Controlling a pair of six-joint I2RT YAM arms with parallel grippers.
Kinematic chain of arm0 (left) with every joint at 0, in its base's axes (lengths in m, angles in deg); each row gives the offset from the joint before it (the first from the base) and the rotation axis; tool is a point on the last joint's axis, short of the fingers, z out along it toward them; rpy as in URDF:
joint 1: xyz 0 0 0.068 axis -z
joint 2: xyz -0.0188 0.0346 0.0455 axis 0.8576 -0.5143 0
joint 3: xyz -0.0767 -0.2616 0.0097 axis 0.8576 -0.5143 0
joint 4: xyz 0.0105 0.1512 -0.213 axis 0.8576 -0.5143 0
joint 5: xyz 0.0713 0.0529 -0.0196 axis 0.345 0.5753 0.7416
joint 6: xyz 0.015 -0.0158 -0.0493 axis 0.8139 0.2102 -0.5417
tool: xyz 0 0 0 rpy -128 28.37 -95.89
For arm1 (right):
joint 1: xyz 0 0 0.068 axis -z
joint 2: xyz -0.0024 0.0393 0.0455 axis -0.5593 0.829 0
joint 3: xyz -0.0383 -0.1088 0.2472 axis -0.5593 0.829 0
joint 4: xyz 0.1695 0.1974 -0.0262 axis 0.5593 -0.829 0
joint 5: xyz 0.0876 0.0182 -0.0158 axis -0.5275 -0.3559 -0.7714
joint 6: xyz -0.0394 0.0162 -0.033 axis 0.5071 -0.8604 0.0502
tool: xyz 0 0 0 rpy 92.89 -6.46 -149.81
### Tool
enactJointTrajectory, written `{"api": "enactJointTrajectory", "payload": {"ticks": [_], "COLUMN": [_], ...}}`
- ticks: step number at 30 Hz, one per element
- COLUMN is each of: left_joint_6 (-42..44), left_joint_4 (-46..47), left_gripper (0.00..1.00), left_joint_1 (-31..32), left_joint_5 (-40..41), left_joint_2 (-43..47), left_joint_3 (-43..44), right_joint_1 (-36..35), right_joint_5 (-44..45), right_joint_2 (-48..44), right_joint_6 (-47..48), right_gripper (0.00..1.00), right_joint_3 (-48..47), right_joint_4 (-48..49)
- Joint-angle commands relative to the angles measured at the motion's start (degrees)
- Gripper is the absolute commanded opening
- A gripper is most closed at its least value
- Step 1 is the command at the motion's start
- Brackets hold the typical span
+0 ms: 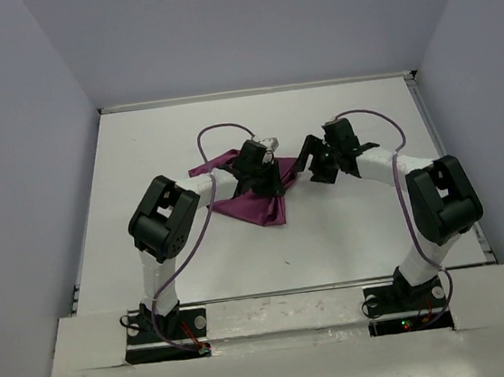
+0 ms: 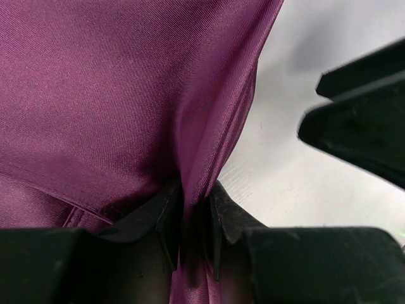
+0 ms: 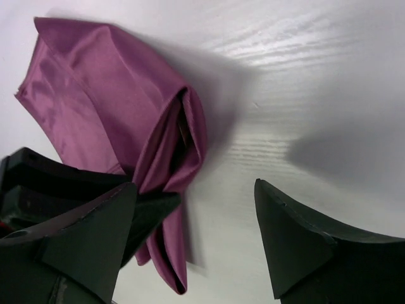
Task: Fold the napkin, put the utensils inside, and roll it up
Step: Roll the napkin at the center of the board.
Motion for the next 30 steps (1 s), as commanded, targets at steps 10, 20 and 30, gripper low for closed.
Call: {"api": "enactJointTrajectory", "payload": {"ticks": [10, 20, 30], "left_joint_6": [0.98, 1.6, 4.06], "left_joint_4": [-1.11, -0.67, -0.58], "left_gripper": [0.0, 0.0, 0.0], "left_joint_1": [-0.31, -0.31, -0.31], "left_joint_5": [-2.38, -3.44, -5.72], "left_joint_2": [2.73, 3.17, 3.61], "left_joint_3": [-1.84, -2.19, -2.37], "right_joint_1": [-1.36, -3.64, -3.65], "right_joint_5": [-2.76, -2.24, -0.13], "right_joint_2": [7.99, 12.12, 12.83], "right_joint_6": [-4.06, -4.14, -3.44], "right_gripper": [0.83, 0.68, 0.48], "right_joint_3": [-5.86, -7.53, -7.79], "right_joint_4": [7.43, 7.52, 6.91]}}
